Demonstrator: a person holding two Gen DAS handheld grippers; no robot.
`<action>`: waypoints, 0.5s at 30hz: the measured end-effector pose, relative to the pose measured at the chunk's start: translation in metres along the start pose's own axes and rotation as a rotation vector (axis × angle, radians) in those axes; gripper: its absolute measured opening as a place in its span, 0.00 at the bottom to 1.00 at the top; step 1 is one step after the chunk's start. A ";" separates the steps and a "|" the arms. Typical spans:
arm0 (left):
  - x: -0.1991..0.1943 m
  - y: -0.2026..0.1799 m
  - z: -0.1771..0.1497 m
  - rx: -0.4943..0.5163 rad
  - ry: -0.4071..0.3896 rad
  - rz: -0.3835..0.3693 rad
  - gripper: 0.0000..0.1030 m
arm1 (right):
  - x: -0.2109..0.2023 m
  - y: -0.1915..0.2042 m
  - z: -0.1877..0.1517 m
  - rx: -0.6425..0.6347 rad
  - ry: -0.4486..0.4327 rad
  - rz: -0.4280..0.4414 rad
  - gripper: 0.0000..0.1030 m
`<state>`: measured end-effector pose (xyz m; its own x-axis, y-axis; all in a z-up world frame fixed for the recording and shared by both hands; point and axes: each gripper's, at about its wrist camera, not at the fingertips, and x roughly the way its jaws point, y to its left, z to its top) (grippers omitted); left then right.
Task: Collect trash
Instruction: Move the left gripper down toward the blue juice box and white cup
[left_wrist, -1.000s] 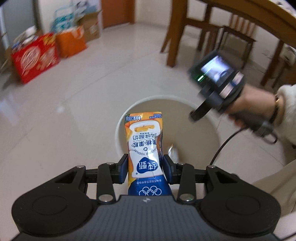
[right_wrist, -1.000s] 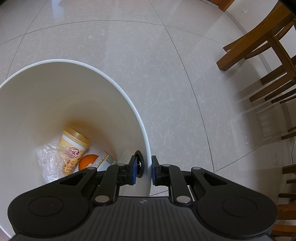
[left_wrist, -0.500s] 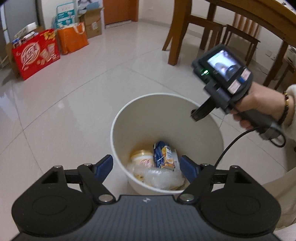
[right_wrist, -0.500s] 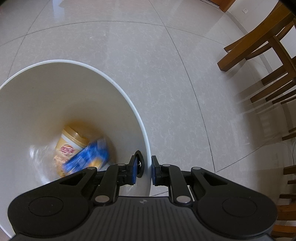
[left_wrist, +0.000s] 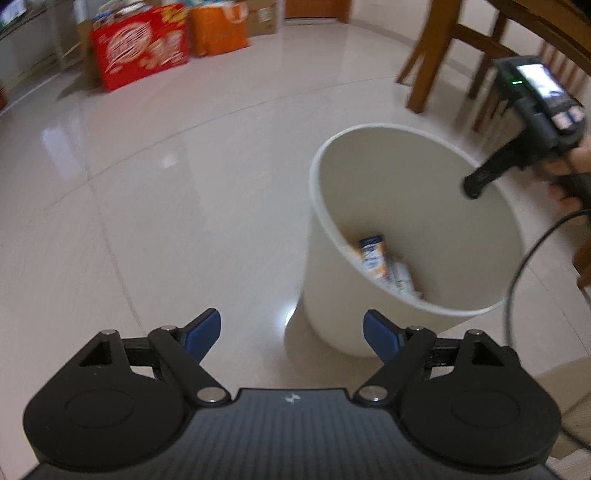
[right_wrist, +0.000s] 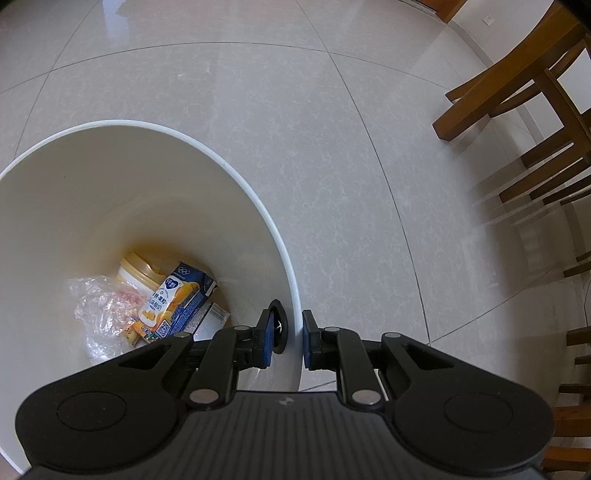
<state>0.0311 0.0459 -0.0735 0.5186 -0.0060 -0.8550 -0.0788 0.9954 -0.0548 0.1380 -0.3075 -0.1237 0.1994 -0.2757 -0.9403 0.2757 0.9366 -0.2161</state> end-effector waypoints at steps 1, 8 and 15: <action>0.003 0.004 -0.006 -0.019 0.006 0.007 0.82 | 0.000 0.000 0.000 0.000 0.000 0.000 0.19; 0.025 0.029 -0.054 -0.125 0.055 0.080 0.82 | 0.000 0.000 -0.001 -0.001 -0.001 -0.001 0.19; 0.058 0.054 -0.110 -0.211 0.095 0.201 0.82 | 0.000 -0.003 -0.002 -0.002 -0.002 -0.002 0.19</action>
<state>-0.0370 0.0891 -0.1831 0.3933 0.1698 -0.9036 -0.3519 0.9358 0.0227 0.1354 -0.3104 -0.1238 0.2011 -0.2782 -0.9392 0.2738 0.9366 -0.2187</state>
